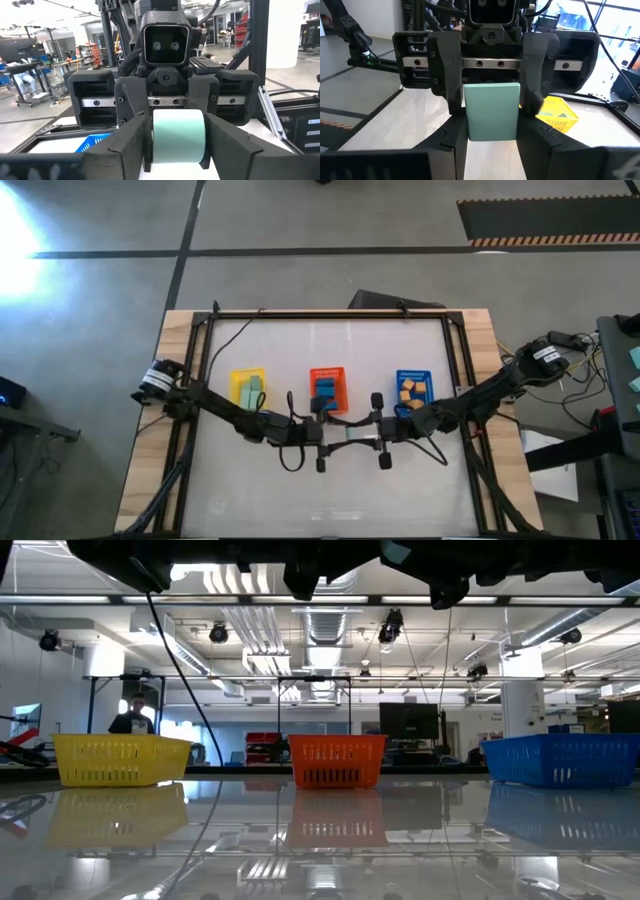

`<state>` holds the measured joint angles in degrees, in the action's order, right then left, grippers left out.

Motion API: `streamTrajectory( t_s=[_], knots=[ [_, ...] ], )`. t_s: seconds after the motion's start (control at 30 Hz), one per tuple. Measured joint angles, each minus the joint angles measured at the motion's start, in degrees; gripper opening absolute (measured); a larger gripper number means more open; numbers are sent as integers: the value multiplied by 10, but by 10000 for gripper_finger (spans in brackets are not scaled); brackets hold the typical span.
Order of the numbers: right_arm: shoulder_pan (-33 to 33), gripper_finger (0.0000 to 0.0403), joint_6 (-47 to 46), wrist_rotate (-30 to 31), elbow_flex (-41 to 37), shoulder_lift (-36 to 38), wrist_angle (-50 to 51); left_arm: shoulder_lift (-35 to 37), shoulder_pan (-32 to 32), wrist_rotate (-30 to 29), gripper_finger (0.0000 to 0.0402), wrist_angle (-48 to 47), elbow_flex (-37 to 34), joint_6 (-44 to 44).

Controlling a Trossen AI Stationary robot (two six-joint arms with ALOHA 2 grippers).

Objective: Sort & place blocks by color
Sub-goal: Put the light blue block into the yellow bin

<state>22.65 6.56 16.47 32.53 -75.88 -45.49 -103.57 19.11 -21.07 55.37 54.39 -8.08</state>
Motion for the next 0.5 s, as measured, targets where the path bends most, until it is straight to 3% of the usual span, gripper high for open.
streamTrajectory(
  t_s=[0.17, 0.3, 0.5],
  knots=[
    [0, 119, 0, 3, 0, 0, 1, 1, -2, 0, 118, -2, 0, -4],
    [0, 125, -1, 2, 0, 0, 3, 1, -4, 0, 116, -3, 0, -3],
    [-2, 202, -26, 3, 0, 0, 4, 1, -4, 1, 116, -4, -1, 0]
  ],
)
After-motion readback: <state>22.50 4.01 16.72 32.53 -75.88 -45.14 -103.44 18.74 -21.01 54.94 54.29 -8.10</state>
